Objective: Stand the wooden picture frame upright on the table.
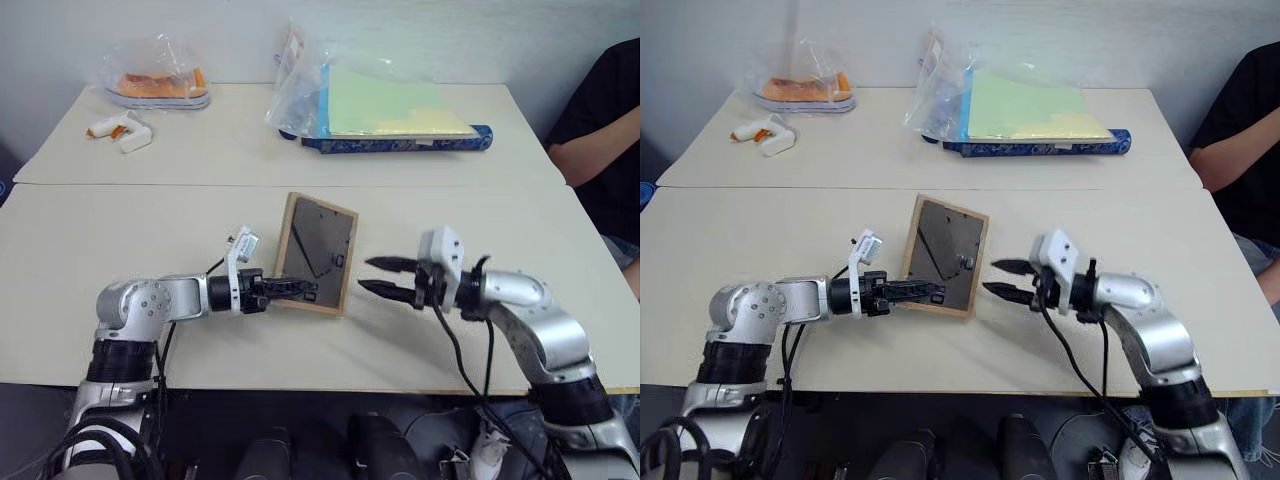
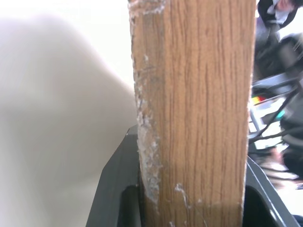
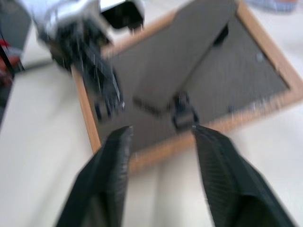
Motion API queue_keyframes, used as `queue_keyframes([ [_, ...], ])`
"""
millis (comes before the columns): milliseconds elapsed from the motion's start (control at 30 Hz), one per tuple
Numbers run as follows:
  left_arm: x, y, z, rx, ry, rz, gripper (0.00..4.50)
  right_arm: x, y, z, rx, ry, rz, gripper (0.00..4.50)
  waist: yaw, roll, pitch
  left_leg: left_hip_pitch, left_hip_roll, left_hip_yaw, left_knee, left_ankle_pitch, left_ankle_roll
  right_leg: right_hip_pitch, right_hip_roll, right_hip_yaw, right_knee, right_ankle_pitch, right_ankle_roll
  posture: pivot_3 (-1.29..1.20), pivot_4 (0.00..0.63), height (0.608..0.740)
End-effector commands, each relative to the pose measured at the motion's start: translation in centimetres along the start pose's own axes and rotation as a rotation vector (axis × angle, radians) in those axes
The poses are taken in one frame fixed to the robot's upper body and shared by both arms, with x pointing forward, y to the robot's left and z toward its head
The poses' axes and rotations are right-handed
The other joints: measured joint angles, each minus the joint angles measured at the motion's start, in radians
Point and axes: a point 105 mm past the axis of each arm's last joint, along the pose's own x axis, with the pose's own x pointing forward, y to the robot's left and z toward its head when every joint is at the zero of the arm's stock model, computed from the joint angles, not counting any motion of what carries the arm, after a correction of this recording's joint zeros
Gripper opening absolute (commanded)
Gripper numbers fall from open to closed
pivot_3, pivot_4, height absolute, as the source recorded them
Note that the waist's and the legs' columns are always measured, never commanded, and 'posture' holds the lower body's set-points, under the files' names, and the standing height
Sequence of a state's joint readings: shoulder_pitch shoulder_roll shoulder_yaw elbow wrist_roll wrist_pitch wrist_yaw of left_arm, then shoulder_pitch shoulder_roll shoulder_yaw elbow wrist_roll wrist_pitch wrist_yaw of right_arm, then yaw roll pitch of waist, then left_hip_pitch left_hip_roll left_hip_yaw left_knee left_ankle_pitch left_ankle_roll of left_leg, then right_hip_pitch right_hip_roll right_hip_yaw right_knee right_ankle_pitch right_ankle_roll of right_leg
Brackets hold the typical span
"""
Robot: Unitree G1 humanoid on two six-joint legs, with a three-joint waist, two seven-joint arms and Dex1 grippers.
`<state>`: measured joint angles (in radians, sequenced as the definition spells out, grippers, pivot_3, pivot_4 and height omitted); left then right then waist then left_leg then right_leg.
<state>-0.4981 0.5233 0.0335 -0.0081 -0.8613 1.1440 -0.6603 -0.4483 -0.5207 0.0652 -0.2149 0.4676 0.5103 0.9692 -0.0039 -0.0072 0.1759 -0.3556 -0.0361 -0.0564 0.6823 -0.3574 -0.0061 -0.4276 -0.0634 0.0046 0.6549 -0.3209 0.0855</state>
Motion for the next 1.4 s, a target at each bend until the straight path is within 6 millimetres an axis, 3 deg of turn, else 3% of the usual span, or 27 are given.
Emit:
queue_keyframes([
  [33, 0.4, -0.7, 0.1, 0.132, 0.024, -0.014, 1.22, 2.2, 0.0, 1.2, 0.049, -0.045, 0.031, 3.66, 0.001, 0.000, 0.000, 0.000, 0.000, 0.000, 0.000, 0.000, 0.000, 0.000, 0.000, 0.000, 0.000, 0.000, 0.000, 0.00, 0.150, 0.740],
  [67, 0.5, -0.8, 0.0, 0.143, 0.031, -0.021, 1.22, 3.0, -0.1, 1.2, 0.051, -0.041, 0.030, 4.00, 0.003, 0.000, 0.000, -0.001, 0.000, 0.000, 0.000, 0.000, 0.001, 0.000, -0.001, 0.000, -0.001, 0.000, 0.000, 0.00, 0.150, 0.740],
  [200, 0.6, -1.2, 0.0, 0.166, 0.033, -0.037, 1.22, 4.7, -0.2, 1.7, 0.046, -0.062, 0.040, 4.00, 0.002, 0.000, 0.000, -0.001, -0.001, -0.001, 0.000, 0.000, 0.001, 0.000, -0.001, -0.001, -0.001, 0.000, 0.000, 0.00, 0.150, 0.740],
  [333, 0.3, -1.0, 0.2, 0.127, 0.015, -0.020, 1.22, 5.0, 1.3, 2.9, 0.035, -0.126, 0.130, 4.00, 0.000, 0.000, 0.000, -0.001, -0.001, -0.001, 0.000, 0.000, 0.001, 0.000, -0.001, -0.001, -0.001, 0.000, 0.000, 0.00, 0.150, 0.740],
  [467, -0.1, -1.2, 1.0, -0.010, -0.029, -0.042, 1.22, 3.7, 2.9, 3.4, -0.021, -0.151, 0.226, 4.00, 0.001, 0.000, 0.000, -0.002, -0.001, -0.001, 0.000, -0.001, 0.002, -0.001, -0.001, -0.001, -0.001, 0.000, 0.000, 0.00, 0.150, 0.740],
  [600, -0.3, -1.2, 1.2, -0.039, -0.028, -0.035, 1.22, 2.5, 3.1, 3.0, -0.144, -0.141, 0.249, 4.00, 0.000, 0.000, 0.000, -0.003, -0.001, -0.001, 0.000, -0.001, 0.002, -0.001, -0.001, -0.001, -0.001, 0.000, 0.000, 0.00, 0.150, 0.740],
  [700, -0.6, -2.2, 1.4, -0.104, -0.029, -0.090, 1.22, 2.0, 2.6, 3.1, -0.237, -0.157, 0.220, 4.00, -0.001, 0.000, 0.000, -0.003, -0.001, -0.001, 0.000, -0.001, 0.002, -0.001, -0.001, -0.001, -0.001, 0.000, 0.000, 0.00, 0.150, 0.740],
  [833, -2.3, -5.4, 3.4, -0.185, -0.067, -0.292, 1.22, 0.1, 1.3, 3.7, -0.394, -0.194, 0.161, 4.00, -0.001, -0.001, 0.001, -0.003, 0.000, -0.001, 0.000, -0.001, 0.002, -0.002, 0.000, -0.001, -0.001, 0.000, 0.000, 0.00, 0.150, 0.740],
  [967, -4.8, -5.2, 2.9, -0.310, 0.085, -0.288, 1.22, -2.8, -0.1, 4.2, -0.552, -0.191, 0.117, 4.00, -0.006, -0.001, 0.001, -0.002, -0.001, -0.002, 0.000, -0.001, 0.001, -0.001, 0.000, -0.001, 0.000, 0.000, 0.000, 0.00, 0.150, 0.740],
  [1100, -5.6, -5.0, 3.5, -0.420, 0.113, -0.303, 1.22, -3.8, -0.9, 4.1, -0.741, -0.172, 0.074, 4.00, -0.007, -0.001, 0.001, -0.001, -0.001, -0.004, -0.001, -0.001, 0.001, -0.001, 0.000, 0.000, -0.001, 0.000, 0.000, 0.00, 0.150, 0.740],
  [1233, -4.8, -5.2, 3.7, -0.483, 0.133, -0.335, 1.22, -3.0, -0.7, 2.1, -0.925, -0.116, 0.090, 4.00, -0.005, -0.001, 0.001, -0.001, -0.002, -0.005, 0.000, -0.001, 0.001, -0.001, -0.001, 0.000, -0.001, 0.000, 0.000, 0.00, 0.150, 0.740],
  [1400, -4.0, -5.8, 3.3, -0.525, 0.160, -0.366, 1.22, -0.4, -0.4, 1.9, -1.174, -0.156, 0.031, 4.00, -0.025, -0.001, 0.001, -0.001, -0.003, -0.006, 0.000, 0.000, 0.001, -0.002, 0.000, 0.000, 0.001, 0.000, 0.000, 0.00, 0.150, 0.740],
])
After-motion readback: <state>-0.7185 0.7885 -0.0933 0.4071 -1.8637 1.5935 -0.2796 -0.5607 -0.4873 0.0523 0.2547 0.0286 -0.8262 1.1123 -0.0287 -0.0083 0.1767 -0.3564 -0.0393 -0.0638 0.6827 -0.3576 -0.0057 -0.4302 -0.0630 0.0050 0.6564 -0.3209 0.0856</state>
